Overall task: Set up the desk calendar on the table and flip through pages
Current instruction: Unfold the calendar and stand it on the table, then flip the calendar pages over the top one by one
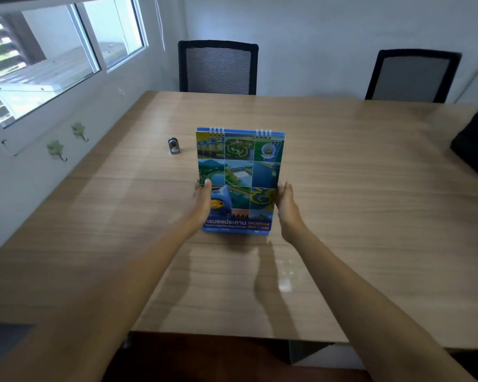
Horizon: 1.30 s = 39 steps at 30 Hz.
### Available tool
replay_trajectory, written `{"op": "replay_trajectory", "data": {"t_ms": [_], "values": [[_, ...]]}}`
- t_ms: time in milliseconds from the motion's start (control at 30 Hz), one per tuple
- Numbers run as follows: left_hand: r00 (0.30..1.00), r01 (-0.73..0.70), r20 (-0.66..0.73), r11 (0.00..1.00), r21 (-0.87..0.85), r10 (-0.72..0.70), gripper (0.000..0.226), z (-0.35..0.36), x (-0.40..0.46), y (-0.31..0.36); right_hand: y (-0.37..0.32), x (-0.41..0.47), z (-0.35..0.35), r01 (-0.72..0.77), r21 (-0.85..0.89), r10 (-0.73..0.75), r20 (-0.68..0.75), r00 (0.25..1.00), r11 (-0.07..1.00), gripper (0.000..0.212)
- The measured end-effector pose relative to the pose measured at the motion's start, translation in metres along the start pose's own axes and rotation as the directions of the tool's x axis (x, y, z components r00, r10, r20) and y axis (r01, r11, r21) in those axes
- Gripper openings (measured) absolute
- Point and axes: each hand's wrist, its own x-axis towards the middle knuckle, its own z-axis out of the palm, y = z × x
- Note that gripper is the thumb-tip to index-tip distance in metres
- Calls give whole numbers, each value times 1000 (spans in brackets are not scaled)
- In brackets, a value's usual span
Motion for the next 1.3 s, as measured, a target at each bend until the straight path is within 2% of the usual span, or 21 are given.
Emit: {"op": "replay_trajectory", "data": {"t_ms": [67, 133, 233, 333, 433, 667, 733, 800, 867, 967, 1033, 1167, 1300], "values": [[1000, -8, 8, 999, 48, 7, 62, -7, 1, 4, 6, -6, 4, 5, -19, -6, -48, 999, 1000, 54], [998, -25, -47, 994, 106, 30, 69, -12, -7, 4, 11, -13, 6, 5, -106, -18, -114, 993, 994, 52], [986, -99, -128, 992, 82, 109, 68, -15, -19, 5, 24, -21, 7, 35, -150, -56, -139, 989, 988, 56], [988, -123, -86, 990, 68, 128, 59, -12, -28, 7, 25, -24, 12, 60, -160, -80, -124, 989, 985, 56], [988, -127, -82, 988, 85, 134, 64, -11, -35, 10, 19, -24, 16, 74, -155, -97, -143, 985, 985, 53], [999, 38, -37, 999, -13, -38, 66, -23, -27, 19, 13, -32, 20, 82, -162, -112, -179, 977, 983, 40], [997, 69, -29, 997, 20, -68, 68, -26, -22, 19, 11, -35, 22, 90, -172, -128, -228, 965, 981, 31], [995, 103, -9, 995, 16, -103, 68, -29, -20, 20, 9, -35, 23, 84, -262, -165, -306, 938, 961, 25], [994, 110, -19, 994, 26, -109, 59, -32, -20, 20, 5, -35, 20, 56, -309, -175, -374, 911, 949, 28], [989, 56, -145, 993, 108, -40, 24, -36, -22, 20, -1, -34, 12, 56, -239, -156, -425, 892, 969, 19], [981, 39, -193, 988, 150, -10, 10, -39, -23, 18, -3, -31, 5, 56, -181, -129, -419, 899, 982, 29], [988, 25, -155, 995, 96, -10, 19, -48, -25, 16, -7, -31, -5, 81, -156, -131, -345, 929, 984, 31], [989, 28, -143, 999, 20, -25, 16, -55, -24, 18, -11, -34, -8, 124, -335, -239, -326, 915, 934, 28]]}}
